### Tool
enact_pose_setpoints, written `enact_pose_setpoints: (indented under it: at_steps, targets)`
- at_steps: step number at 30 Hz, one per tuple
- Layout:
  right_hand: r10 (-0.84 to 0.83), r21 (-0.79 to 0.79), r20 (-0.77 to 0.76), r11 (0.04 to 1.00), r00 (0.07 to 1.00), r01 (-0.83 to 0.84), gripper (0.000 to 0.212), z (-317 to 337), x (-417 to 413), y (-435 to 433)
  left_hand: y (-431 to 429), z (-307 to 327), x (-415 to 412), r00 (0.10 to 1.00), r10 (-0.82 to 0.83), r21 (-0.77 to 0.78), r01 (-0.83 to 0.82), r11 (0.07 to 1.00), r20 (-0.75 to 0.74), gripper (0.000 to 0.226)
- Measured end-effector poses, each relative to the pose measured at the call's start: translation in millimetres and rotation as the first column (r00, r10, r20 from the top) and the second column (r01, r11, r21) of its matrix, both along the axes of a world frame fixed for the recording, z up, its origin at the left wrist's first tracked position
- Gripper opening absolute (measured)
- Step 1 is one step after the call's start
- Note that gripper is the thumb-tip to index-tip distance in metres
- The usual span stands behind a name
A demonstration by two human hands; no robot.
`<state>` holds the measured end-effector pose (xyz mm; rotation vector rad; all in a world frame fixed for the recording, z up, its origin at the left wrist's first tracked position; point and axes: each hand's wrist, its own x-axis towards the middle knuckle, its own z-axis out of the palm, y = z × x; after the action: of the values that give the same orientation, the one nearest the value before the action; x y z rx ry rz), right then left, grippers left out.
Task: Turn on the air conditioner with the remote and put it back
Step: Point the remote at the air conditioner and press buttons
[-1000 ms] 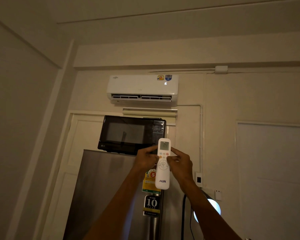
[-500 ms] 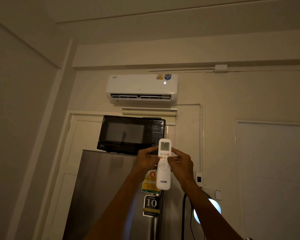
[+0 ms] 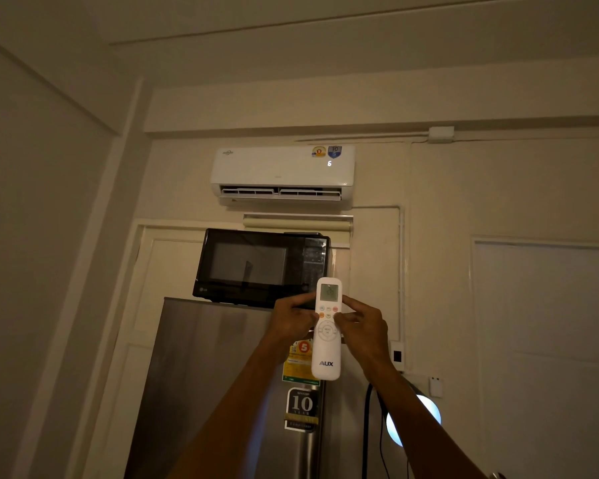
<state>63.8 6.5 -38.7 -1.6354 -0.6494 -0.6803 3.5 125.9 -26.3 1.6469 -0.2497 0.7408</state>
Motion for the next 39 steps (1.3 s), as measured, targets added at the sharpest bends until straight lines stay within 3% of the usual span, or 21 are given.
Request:
enact_pose_setpoints:
  at_steps: [39]
  targets:
    - [-0.017,-0.009,0.0,1.0,1.0,0.017,0.046,-3,-12,-3,-2,-3,-7,1.0,0.014,0.027,-0.014,1.0,0.018,0.044]
